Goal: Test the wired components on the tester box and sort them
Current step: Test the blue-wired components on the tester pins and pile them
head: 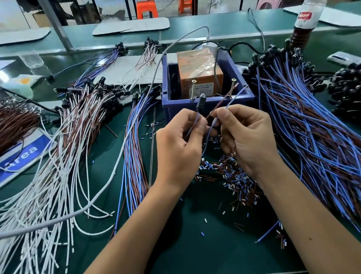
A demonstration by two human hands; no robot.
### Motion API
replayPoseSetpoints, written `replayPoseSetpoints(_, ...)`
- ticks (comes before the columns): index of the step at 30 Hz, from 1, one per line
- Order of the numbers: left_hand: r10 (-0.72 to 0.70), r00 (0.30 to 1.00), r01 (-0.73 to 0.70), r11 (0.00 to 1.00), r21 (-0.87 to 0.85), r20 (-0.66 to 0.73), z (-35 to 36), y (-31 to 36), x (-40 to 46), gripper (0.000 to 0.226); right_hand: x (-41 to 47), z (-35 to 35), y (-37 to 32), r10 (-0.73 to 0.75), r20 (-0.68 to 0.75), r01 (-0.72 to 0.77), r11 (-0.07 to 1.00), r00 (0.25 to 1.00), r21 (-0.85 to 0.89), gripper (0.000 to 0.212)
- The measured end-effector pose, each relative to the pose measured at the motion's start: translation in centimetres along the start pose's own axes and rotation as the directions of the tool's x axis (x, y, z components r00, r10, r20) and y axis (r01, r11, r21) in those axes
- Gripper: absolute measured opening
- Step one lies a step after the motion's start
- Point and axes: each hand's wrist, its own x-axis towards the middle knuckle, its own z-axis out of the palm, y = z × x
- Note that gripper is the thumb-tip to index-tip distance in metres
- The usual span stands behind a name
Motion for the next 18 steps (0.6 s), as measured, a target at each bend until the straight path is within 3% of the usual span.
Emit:
replayPoseSetpoints(4,0.022,0.98,-0.012,0.999,0.049,-0.198,-0.34,-0.34,0.19,0.014,0.16,-0.46,-0.11,-0.048,-0.069,0.042,0.996,0.996,-0.078,0.024)
replayPoseSetpoints(8,0.029,0.951,-0.025,1.0,0.019,-0.306,-0.75,-0.58,0.14,0.015,-0.11,-0.46,0.14,-0.105,-0.117,0.077,0.971,0.988,-0.224,0.019)
replayPoseSetpoints(13,-0.011,0.947,0.012,1.0,0.002,-0.322,-0.69,-0.6,0.01,0.021,-0.36,-0.16,0.43,-0.03,-0.14,0.006,0.985,0.99,-0.17,0.036)
replayPoseSetpoints(18,-0.019,0.95,0.03,0.999,0.029,-0.311,-0.63,-0.29,-0.05,0.024,-0.33,0.03,0.33,0.012,-0.163,-0.03,0.993,0.987,-0.111,0.04)
